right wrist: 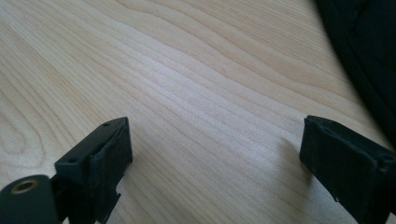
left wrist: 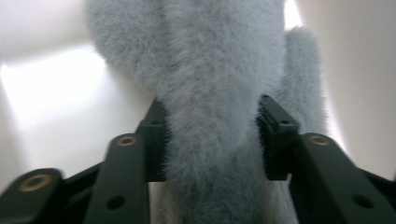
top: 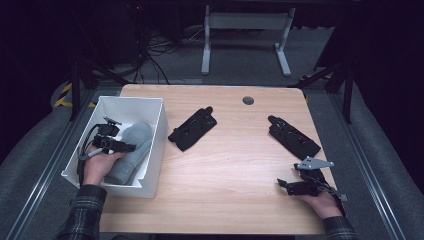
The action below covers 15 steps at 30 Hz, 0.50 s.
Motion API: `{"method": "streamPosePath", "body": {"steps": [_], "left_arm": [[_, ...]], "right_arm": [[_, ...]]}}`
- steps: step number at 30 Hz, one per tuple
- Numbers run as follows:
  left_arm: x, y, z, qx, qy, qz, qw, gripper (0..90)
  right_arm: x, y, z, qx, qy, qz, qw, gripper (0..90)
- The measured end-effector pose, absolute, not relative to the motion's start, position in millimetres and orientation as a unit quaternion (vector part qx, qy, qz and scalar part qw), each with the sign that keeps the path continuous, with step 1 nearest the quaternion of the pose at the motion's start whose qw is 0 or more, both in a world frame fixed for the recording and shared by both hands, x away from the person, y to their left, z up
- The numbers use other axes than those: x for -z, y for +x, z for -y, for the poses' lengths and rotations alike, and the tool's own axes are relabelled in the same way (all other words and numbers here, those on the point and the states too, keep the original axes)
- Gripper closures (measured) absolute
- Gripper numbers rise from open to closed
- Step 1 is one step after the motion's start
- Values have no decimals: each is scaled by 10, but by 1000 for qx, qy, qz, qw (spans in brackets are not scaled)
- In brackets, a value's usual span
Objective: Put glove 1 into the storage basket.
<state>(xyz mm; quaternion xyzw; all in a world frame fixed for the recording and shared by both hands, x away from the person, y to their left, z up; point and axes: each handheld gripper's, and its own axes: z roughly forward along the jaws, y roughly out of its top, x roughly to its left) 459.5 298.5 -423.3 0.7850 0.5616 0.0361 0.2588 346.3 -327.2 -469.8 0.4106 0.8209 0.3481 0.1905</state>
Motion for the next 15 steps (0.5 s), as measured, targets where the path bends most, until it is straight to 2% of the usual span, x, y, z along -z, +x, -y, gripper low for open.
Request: {"method": "streamPosePath", "body": {"steps": [5,15], "left_arm": [[4083,4552,-2993,-68,780,-559,273,341],[3674,4445,-2937,-83,776,-532,328,270]], "right_arm": [[4698,3463,3272,-348,411,-821,190,97],[4698,3464,3272,-348,411,-821,190,97]]}}
